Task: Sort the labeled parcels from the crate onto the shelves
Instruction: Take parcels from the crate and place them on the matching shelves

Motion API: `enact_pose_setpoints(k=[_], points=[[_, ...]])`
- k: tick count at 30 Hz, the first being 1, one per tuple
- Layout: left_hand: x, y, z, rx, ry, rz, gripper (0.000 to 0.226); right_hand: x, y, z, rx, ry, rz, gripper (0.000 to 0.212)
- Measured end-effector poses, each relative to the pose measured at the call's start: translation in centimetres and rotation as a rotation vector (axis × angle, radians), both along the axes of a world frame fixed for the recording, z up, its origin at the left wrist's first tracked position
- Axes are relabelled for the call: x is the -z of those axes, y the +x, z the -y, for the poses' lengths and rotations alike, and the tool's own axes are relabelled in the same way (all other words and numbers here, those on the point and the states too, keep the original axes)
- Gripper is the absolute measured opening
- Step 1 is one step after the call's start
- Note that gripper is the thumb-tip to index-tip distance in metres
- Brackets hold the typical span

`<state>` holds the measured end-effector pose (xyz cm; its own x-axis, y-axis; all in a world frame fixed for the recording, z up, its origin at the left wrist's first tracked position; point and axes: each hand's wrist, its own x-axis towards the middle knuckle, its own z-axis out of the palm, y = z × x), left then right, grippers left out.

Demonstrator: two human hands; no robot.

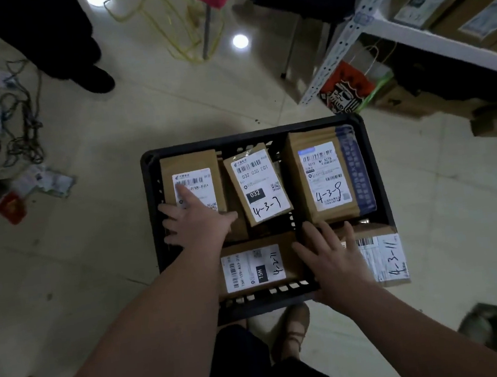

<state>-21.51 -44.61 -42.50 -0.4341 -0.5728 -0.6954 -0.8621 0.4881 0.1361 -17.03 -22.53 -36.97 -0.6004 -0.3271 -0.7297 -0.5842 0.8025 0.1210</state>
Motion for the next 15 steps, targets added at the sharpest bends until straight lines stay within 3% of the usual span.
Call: enact_pose_setpoints(k=[4,9,12,15], points=[[-0.5,0.1,0.1,-0.019,-0.001,0.017,0.133,-0.3,-0.2,-0.8,-0.007,0.058,0.035,0.111],[-3.4,0.9,-0.1,-0.152,-0.018,-0.101,0.126,-0.9,-0.3,-1.3,-0.01,-0.048,0.009,0.115],[-6.5,1.7,-1.2,-0.118,-0.055,-0.238,0.123,-2.2,-1.1,-0.1,0.257,-0.309,-0.061,0.09],[-9.9,2.6,-3.0,0.004,-0.056,-0.351,0.119,-4.1,-2.2,1.1,0.839,-0.795,-0.113,0.073]])
